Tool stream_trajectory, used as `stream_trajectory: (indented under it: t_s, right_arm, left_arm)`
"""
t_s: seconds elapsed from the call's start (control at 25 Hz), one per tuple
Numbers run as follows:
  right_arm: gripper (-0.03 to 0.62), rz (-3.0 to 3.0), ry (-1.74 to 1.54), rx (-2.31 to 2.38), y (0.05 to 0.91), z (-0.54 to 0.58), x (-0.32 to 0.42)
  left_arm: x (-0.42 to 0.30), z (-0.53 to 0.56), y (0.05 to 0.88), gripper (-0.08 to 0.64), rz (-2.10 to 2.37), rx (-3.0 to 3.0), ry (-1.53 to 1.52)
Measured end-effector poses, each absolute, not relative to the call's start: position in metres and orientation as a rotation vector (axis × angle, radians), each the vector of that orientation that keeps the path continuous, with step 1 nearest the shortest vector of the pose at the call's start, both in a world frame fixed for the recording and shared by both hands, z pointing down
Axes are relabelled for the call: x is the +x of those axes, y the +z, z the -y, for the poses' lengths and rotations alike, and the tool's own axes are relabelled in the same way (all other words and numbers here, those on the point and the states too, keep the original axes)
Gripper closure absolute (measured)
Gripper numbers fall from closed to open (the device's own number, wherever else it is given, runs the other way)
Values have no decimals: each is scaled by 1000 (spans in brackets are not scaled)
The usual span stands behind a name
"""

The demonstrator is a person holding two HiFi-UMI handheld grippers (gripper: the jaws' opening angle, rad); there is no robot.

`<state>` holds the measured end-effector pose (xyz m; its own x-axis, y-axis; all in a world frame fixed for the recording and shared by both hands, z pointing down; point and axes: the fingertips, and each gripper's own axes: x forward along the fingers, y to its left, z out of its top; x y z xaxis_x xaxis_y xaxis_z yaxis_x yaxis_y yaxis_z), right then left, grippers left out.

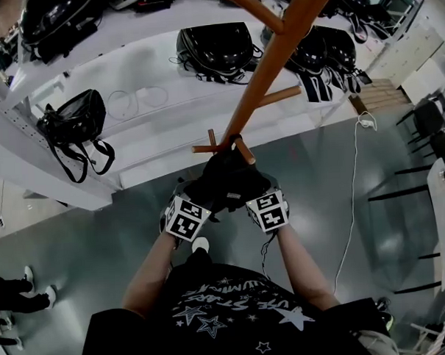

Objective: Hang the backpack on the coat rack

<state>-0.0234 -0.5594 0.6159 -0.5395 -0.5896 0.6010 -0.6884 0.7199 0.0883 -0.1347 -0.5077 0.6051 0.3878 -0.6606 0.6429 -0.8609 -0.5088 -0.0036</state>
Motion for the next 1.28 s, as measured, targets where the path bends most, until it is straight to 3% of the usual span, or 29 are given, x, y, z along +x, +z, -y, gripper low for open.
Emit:
stream_trajectory:
  t_s: [0.12,0.84,0.96,1.08,1.28]
  right_arm:
    - [313,2319,175,999,609,550,-15]
    - [310,2462,106,1074,539,413,60]
    - [313,2514,109,1078,528,383,70]
    - [361,2550,129,1107,524,361,83]
    - [559,2585,193,1183,528,332,98]
  left_arm:
    - [-130,496,605,306,1340,2310,862]
    - [-101,366,524,293,1643,2265,672]
    - [-89,329,506,329,1695,2286,601]
    - [-73,292,491,426,1711,2311,534]
    - [-54,246,492,505,1659,2374,518]
